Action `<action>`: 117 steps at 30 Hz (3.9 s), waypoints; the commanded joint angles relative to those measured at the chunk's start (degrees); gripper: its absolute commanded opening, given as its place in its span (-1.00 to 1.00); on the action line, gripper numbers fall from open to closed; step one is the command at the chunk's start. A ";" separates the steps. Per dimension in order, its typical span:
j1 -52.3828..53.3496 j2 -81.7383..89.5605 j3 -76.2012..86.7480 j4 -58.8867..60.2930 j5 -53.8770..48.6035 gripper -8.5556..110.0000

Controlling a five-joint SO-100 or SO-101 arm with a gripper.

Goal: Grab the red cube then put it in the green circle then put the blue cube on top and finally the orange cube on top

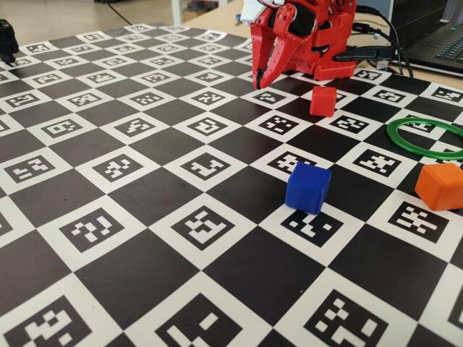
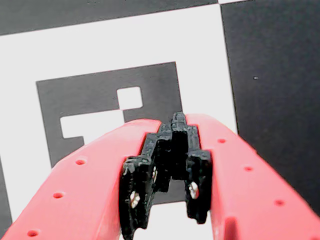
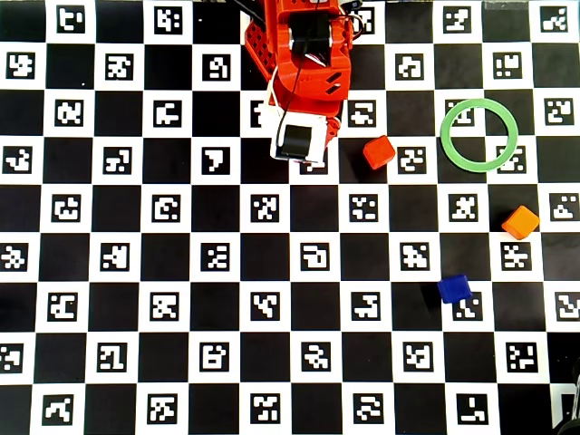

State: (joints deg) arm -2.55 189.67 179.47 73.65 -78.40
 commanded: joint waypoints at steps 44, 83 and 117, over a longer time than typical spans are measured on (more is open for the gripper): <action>-23.73 -53.00 -70.66 22.94 79.98 -0.52; -35.33 -68.82 -48.43 2.11 93.96 0.04; -34.45 -78.31 -41.84 -9.49 92.64 0.04</action>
State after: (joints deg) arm -37.27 111.27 138.08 65.13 14.77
